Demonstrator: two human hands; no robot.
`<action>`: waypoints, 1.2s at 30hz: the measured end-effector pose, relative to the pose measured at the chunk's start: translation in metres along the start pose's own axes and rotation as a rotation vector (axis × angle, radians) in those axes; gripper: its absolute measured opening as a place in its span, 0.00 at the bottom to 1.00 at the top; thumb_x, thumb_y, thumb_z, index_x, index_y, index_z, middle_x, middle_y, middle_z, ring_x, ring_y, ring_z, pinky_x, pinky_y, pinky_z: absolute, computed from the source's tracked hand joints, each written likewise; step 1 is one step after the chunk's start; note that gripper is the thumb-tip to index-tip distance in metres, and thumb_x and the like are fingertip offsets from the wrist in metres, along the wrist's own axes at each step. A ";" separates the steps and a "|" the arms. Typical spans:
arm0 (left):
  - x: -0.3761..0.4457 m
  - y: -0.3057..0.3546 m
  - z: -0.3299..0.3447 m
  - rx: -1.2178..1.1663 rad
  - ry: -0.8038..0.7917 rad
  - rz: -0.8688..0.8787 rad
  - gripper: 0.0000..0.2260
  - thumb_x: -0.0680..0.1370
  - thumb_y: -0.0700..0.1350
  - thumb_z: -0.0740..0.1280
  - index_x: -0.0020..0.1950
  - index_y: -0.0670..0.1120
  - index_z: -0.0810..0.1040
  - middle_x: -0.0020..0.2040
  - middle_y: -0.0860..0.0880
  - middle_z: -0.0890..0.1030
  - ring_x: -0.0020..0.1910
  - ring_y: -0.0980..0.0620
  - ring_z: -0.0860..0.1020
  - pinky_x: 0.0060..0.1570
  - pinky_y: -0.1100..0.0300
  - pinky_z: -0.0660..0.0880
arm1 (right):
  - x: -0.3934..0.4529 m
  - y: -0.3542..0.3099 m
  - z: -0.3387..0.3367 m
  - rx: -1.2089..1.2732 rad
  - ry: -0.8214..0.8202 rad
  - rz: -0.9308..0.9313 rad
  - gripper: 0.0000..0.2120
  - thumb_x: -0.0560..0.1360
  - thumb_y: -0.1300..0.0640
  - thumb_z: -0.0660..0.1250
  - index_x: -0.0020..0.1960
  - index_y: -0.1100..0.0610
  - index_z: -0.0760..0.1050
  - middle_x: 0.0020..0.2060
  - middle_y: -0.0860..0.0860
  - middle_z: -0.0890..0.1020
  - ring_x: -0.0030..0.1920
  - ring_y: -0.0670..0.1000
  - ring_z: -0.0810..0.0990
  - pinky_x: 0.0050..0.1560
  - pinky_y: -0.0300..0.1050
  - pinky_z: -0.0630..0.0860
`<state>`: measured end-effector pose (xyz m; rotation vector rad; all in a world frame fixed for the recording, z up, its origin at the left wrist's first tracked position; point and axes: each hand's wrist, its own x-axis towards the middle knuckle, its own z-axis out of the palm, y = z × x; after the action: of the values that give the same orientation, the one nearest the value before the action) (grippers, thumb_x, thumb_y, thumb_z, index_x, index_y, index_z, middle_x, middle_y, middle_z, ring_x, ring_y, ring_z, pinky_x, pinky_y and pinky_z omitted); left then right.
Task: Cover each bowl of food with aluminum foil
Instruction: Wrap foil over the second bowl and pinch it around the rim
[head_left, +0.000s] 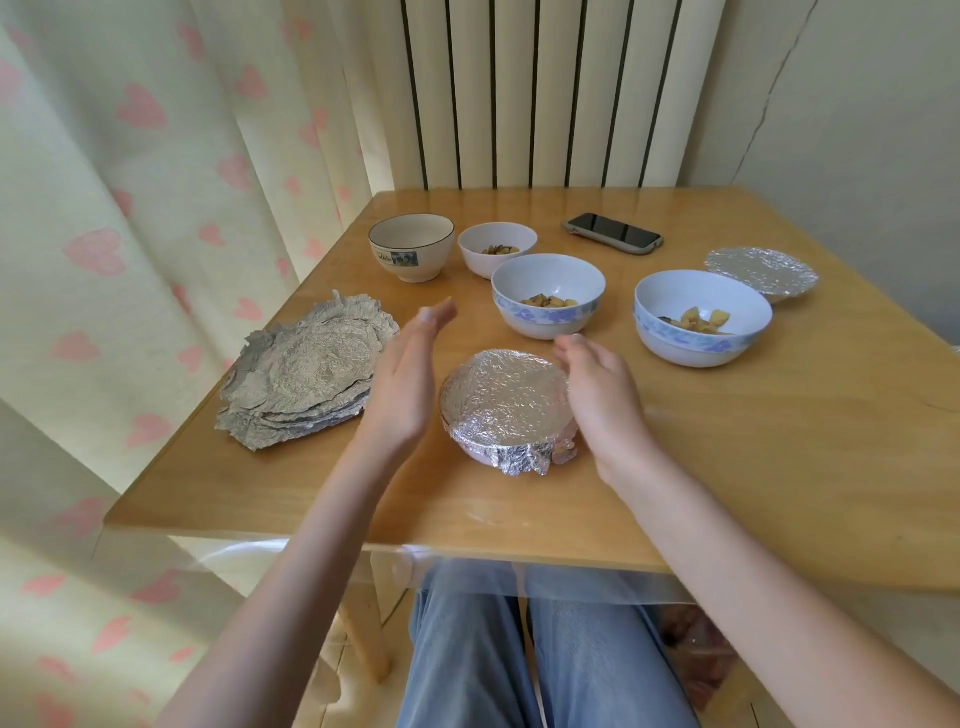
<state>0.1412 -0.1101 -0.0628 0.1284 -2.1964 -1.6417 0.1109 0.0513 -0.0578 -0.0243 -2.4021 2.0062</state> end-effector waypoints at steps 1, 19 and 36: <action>0.001 0.001 0.005 0.019 -0.074 0.020 0.28 0.76 0.65 0.48 0.67 0.55 0.73 0.69 0.53 0.75 0.70 0.59 0.69 0.74 0.51 0.61 | -0.003 0.002 0.007 0.002 -0.002 -0.005 0.17 0.82 0.53 0.53 0.53 0.62 0.76 0.48 0.56 0.81 0.53 0.57 0.78 0.55 0.50 0.72; -0.004 0.001 0.016 -0.080 -0.133 -0.169 0.19 0.84 0.57 0.51 0.63 0.50 0.77 0.62 0.51 0.79 0.61 0.55 0.76 0.68 0.51 0.68 | 0.008 0.006 0.007 -0.135 -0.176 -0.009 0.20 0.81 0.49 0.54 0.37 0.61 0.69 0.30 0.58 0.73 0.34 0.52 0.71 0.39 0.46 0.65; -0.013 -0.009 -0.016 0.070 -0.638 -0.004 0.54 0.57 0.50 0.81 0.77 0.57 0.56 0.68 0.55 0.72 0.65 0.60 0.74 0.65 0.65 0.69 | -0.003 0.032 -0.042 -0.116 -0.695 -0.163 0.53 0.59 0.32 0.73 0.76 0.48 0.53 0.67 0.40 0.70 0.66 0.40 0.71 0.65 0.44 0.70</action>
<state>0.1574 -0.1232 -0.0706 -0.4321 -2.7032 -1.7793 0.1151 0.0983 -0.0820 0.9861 -2.7485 2.0261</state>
